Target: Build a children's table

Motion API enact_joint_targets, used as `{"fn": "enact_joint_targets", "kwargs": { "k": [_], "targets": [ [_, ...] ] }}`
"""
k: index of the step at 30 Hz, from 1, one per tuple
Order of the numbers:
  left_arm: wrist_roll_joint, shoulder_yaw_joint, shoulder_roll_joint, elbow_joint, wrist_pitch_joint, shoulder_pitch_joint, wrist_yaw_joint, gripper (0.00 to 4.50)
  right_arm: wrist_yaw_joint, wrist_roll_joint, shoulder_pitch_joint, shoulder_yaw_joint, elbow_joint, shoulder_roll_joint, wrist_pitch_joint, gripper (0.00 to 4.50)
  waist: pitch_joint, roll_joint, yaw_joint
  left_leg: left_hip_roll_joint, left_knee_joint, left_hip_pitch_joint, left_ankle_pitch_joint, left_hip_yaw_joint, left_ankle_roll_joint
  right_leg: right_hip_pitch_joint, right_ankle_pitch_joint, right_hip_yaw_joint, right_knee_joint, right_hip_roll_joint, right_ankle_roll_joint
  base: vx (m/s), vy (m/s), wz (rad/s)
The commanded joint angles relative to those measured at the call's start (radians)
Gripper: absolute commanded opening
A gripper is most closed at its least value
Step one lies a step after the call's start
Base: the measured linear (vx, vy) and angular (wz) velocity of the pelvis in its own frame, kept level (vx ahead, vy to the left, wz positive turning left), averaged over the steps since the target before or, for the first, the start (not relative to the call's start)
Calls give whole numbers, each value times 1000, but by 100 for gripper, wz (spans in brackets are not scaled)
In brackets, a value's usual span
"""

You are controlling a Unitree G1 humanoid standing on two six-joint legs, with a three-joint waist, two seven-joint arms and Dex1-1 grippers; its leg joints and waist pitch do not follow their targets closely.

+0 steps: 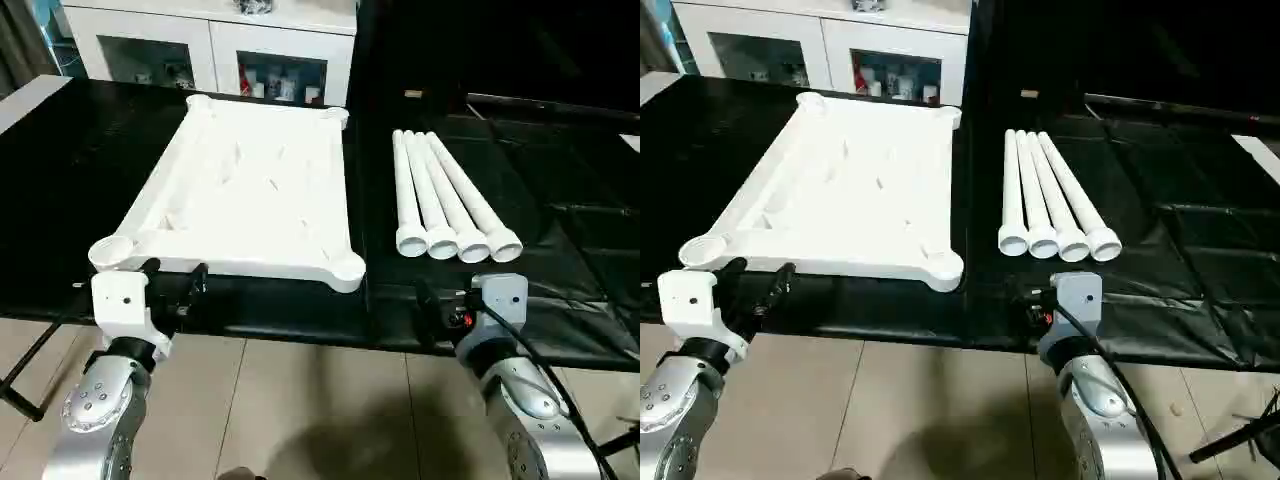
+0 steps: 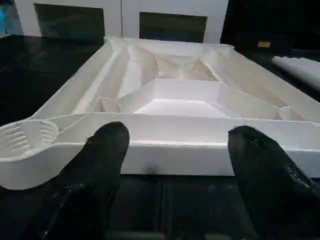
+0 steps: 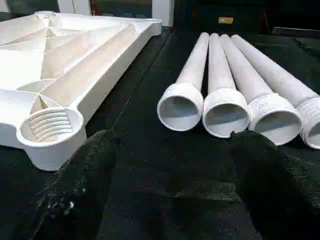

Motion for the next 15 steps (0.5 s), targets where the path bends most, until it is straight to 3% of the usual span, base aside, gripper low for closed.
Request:
{"fn": "enact_joint_targets", "kwargs": {
  "k": [1, 15],
  "targets": [
    [2, -4, -3, -19, 9, 0, -6, 358, 1, 7, 6, -5, -17, -5, 13, 380, -47, 18, -3, 66, -96, 39, -499, -53, -100, -8, -326, 36, -91, -58, -94, 0, 0, 0],
    [2, -4, -3, -19, 9, 0, -6, 358, 1, 7, 6, -5, -17, -5, 13, 380, -47, 17, -3, 66, -96, 39, -498, -53, -98, -8, -326, 37, -91, -57, -94, 0, 0, 0]
  ]
}}
